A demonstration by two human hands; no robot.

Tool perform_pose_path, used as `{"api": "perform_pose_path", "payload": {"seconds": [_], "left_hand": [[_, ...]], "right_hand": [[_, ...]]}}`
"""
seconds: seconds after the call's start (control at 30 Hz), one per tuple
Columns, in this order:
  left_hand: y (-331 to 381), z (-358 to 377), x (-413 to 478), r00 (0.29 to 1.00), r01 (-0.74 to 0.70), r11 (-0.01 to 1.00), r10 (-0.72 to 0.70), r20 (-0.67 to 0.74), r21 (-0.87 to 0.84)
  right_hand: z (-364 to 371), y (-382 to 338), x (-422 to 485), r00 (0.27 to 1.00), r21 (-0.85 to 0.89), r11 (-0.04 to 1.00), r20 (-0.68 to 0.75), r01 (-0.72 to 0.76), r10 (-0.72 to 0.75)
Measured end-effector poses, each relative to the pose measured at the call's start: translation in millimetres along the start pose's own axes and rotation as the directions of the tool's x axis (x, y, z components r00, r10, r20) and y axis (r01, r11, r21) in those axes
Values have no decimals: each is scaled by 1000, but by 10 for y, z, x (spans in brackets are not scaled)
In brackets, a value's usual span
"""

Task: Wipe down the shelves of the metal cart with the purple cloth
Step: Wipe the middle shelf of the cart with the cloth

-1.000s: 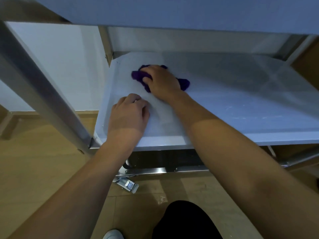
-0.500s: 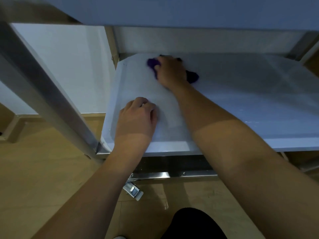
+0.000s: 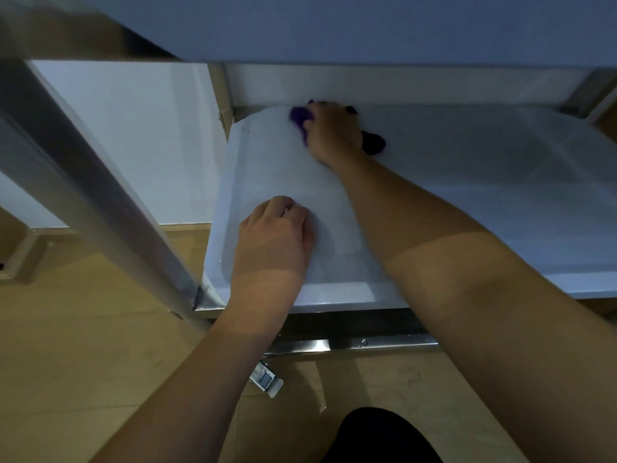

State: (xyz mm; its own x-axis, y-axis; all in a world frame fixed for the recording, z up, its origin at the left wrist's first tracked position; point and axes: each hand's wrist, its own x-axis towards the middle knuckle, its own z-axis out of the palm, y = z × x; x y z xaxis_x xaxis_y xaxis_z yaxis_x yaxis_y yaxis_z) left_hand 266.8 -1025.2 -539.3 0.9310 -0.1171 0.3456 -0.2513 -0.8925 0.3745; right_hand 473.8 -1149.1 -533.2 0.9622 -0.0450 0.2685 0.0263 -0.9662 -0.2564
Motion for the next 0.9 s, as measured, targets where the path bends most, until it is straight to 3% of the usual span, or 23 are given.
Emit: {"api": "perform_pose_path", "payload": {"seconds": [0.07,0.17,0.43,0.73,0.9], "left_hand": [[-5,2,0,1000,-3,1000,3,7,7],[-17,-6,-1,1000,-7,1000,7,-1,14],[27,-51,-4,999,18,999,-19,45,30],[76,-157,-57,995,104,991,-103,12,-88],[103,-207,-89,991,135,981,-133,23,-137]], "right_hand": [[5,-295,-114,974,137,969,73,205,-216],[-11,-377,-200,939,275,924,140,268,-314],[-357,478,-506,995,142,989,88,30,-42],[-701,195,-1854,971,219,967,167,131,-169],[-857,176,-2353,964,148,974,176,172,-197]]}}
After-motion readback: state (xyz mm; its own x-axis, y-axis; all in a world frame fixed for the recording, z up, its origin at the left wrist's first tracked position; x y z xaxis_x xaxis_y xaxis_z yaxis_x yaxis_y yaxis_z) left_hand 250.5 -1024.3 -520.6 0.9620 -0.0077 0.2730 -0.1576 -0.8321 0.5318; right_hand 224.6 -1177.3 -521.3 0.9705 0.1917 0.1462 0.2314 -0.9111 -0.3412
